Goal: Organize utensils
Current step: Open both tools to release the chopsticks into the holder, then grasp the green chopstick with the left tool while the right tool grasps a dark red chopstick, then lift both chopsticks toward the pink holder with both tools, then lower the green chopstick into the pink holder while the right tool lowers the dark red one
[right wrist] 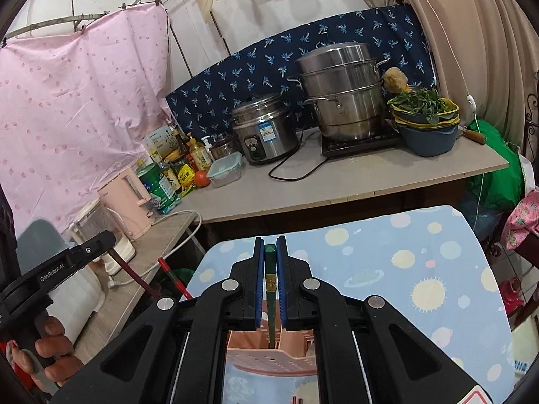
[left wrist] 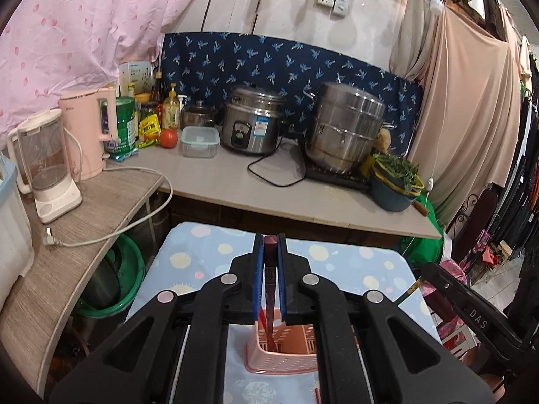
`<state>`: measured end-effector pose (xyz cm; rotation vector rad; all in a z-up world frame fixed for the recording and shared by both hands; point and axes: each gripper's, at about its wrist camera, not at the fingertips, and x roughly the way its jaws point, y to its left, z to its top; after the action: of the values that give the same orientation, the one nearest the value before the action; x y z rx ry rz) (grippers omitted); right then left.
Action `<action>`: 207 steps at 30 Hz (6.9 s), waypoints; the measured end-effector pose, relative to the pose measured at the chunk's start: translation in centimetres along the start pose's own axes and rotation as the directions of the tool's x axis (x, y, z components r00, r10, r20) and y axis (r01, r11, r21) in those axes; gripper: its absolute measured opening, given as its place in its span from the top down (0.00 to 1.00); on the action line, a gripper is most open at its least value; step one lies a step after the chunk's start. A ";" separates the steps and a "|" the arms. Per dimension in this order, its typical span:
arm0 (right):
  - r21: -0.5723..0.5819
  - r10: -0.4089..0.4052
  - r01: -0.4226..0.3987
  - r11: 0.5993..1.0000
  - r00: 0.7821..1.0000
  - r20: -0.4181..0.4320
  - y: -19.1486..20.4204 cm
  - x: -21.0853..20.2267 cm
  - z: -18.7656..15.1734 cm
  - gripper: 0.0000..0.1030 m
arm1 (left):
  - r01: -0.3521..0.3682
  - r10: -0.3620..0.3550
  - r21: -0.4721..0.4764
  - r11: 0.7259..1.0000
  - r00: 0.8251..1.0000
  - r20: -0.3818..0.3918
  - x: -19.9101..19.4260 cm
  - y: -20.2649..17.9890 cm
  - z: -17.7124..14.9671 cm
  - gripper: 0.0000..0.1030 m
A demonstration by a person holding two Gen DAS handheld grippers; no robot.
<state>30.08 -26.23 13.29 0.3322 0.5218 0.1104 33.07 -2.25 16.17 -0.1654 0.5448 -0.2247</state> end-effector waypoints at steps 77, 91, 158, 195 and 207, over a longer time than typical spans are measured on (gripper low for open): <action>-0.118 -0.172 0.136 0.984 0.902 -0.395 -2.0 -10.7 -30.5 0.82 | -0.092 0.138 0.133 0.987 0.905 -0.402 -10.6 2.1 -30.7 0.44; -0.133 -0.193 0.153 0.979 0.903 -0.384 -2.2 -10.8 -30.9 0.92 | -0.038 0.104 0.155 0.987 0.890 -0.443 -10.9 1.1 -32.8 0.42; -0.064 -0.089 0.085 0.994 0.994 -0.067 -0.5 -16.6 -15.9 0.93 | -0.003 0.012 0.037 0.999 0.972 -0.233 -14.3 1.0 -19.1 0.93; -0.045 -0.027 0.031 0.999 0.996 0.087 1.1 -14.9 -6.1 0.93 | -0.023 0.027 0.035 0.999 0.995 -0.101 -9.8 1.7 -7.7 0.94; -0.036 -0.100 0.101 0.994 0.994 0.041 -0.2 -13.4 -5.7 0.93 | -0.040 0.054 0.047 0.998 0.939 -0.339 -1.9 4.1 -15.9 0.58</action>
<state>15.68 -27.28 14.87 0.2696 0.4966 0.0164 23.70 0.64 2.83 -0.0748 0.8875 -0.2185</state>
